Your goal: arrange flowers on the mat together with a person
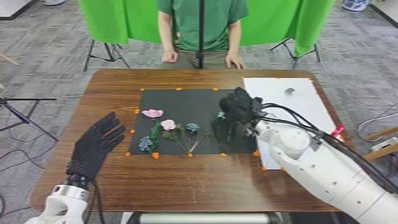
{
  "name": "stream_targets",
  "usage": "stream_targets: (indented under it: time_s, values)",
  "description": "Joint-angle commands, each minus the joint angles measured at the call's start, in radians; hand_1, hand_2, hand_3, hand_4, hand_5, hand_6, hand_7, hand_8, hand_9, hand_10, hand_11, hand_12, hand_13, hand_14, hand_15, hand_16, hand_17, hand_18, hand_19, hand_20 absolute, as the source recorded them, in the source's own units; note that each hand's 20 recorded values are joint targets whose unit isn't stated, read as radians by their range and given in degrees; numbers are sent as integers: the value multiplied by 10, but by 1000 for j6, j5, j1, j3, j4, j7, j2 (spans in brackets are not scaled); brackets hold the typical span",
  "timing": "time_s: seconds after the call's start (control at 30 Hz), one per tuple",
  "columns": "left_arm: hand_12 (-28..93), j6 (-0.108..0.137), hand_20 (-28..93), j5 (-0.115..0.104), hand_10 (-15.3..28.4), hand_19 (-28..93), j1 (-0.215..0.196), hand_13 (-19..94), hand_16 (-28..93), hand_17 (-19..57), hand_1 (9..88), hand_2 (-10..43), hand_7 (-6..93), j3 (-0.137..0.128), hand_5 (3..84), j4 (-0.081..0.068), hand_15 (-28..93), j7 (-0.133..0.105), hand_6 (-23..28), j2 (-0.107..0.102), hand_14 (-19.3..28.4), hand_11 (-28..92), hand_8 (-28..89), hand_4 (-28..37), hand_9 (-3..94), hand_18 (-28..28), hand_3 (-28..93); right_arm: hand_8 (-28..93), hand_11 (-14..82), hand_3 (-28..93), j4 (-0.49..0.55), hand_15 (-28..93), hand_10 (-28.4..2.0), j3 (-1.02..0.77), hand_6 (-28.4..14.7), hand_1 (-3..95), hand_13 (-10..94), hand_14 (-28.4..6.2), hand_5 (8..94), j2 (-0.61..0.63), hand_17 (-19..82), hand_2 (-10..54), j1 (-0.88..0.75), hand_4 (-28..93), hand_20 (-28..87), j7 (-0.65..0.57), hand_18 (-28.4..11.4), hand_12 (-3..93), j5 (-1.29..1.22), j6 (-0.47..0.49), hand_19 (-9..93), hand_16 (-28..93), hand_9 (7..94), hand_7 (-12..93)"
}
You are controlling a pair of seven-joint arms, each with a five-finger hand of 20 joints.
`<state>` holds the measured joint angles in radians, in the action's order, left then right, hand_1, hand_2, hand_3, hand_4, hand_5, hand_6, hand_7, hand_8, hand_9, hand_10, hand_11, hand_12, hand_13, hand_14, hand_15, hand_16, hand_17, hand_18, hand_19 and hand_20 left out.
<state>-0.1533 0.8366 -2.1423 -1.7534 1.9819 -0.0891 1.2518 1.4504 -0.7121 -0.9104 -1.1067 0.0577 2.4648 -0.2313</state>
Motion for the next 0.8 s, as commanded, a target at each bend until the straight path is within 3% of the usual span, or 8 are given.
stream_targets:
  time_s: [0.03, 0.1, 0.3, 0.43, 0.67, 0.8]
  values:
    - [133, -3, 41, 1, 113, 444, -11, 223, -14, -95, 248, -24, 187, 5, 312, -7, 229, 6, 40, 1, 144, 240, -102, -283, 226, 219, 697, -45, 144, 749, 10, 374, -48, -32, 29, 480, 787, -13, 664, -7, 271, -95, -17, -283, 289, 44, -131, 448, 20, 58, 640, 310, 823, 476]
    - [133, -2, 41, 1, 113, 445, -10, 223, -15, -95, 248, -24, 188, 4, 312, -7, 229, 6, 40, 3, 144, 240, -102, -283, 226, 219, 696, -60, 160, 746, 15, 379, -50, -41, 30, 464, 765, -16, 644, -6, 260, -95, -22, -283, 295, 53, -133, 435, 29, 81, 630, 296, 799, 486]
    - [133, 0, 41, 2, 113, 444, -9, 224, -15, -95, 248, -23, 187, 1, 311, -9, 228, 10, 40, 7, 144, 240, -102, -283, 226, 219, 695, -108, 346, 801, 23, 416, -73, -95, 35, 359, 651, -35, 579, -13, 200, -95, -42, -283, 311, 109, -151, 242, 37, 184, 575, 190, 635, 408]
    - [132, 1, 41, 2, 113, 445, -16, 223, -14, -95, 247, -23, 186, -2, 311, -5, 229, 5, 40, 9, 144, 239, -102, -283, 227, 219, 696, -216, 348, 841, 52, 417, -83, -122, 27, 313, 582, -48, 532, -10, 171, -95, -51, -283, 313, 107, -161, 229, 1, 185, 563, 184, 567, 395]
    - [133, 3, 41, 2, 113, 444, -15, 223, -14, -95, 247, -23, 186, -5, 312, -4, 229, 6, 41, 10, 144, 240, -101, -283, 226, 219, 696, -202, 309, 855, 147, 407, -106, -197, -10, 247, 477, -64, 412, -19, 128, -95, -74, -283, 311, 53, -177, 215, -178, 232, 552, 165, 441, 350]
    - [133, -1, 41, 3, 113, 444, -13, 223, -14, -96, 246, -22, 185, -3, 312, -6, 228, 5, 41, 14, 144, 240, -101, -283, 226, 219, 695, -157, 264, 847, 263, 375, -115, -324, -30, 218, 426, -80, 382, -12, 104, -95, -156, -283, 305, 14, -185, 218, -401, 301, 523, 164, 401, 284]
